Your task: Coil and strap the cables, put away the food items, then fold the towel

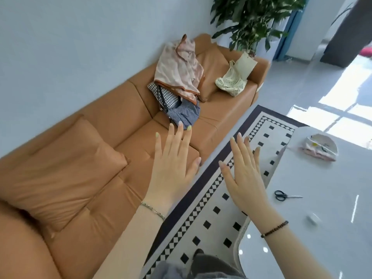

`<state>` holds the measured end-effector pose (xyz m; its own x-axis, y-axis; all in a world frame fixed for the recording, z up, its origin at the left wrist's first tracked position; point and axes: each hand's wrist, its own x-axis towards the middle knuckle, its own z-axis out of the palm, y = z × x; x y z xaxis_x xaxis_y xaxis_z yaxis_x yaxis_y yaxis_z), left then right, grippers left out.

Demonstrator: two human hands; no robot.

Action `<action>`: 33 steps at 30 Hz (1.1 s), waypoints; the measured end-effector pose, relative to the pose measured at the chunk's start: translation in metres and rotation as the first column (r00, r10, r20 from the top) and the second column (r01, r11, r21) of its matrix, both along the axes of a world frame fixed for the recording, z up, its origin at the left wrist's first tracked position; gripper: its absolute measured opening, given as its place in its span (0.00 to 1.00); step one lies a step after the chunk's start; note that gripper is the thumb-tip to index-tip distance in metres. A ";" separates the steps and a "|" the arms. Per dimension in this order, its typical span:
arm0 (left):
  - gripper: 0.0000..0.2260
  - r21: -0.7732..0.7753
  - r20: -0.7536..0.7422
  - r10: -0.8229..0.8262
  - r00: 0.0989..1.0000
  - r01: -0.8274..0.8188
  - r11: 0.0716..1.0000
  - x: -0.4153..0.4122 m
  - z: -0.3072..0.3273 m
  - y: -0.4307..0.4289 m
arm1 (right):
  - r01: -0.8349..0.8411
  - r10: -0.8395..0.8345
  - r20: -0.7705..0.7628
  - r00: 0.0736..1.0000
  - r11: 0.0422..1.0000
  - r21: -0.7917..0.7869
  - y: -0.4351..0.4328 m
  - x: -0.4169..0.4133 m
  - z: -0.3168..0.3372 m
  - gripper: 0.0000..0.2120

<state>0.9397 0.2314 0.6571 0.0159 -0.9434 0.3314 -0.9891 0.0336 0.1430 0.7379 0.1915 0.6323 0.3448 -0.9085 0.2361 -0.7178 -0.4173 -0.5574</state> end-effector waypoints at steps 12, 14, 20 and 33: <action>0.31 0.085 -0.044 -0.332 0.942 0.334 0.939 0.018 -0.042 -0.222 | 0.283 -0.283 -0.012 0.959 0.958 0.038 -0.163 0.030 -0.017 0.32; 0.31 0.080 -0.041 -0.408 0.912 0.410 0.908 0.016 -0.048 -0.264 | 0.356 -0.355 -0.038 0.934 0.934 0.032 -0.186 0.030 -0.020 0.31; 0.31 0.077 -0.053 -0.654 0.755 0.656 0.751 -0.011 -0.050 -0.388 | 0.621 -0.619 -0.075 0.782 0.784 0.008 -0.254 0.007 -0.024 0.32; 0.32 0.156 0.059 -0.980 0.192 0.968 0.198 -0.196 -0.053 -0.484 | 0.963 -0.949 -0.165 0.269 0.262 0.064 -0.270 -0.079 -0.028 0.35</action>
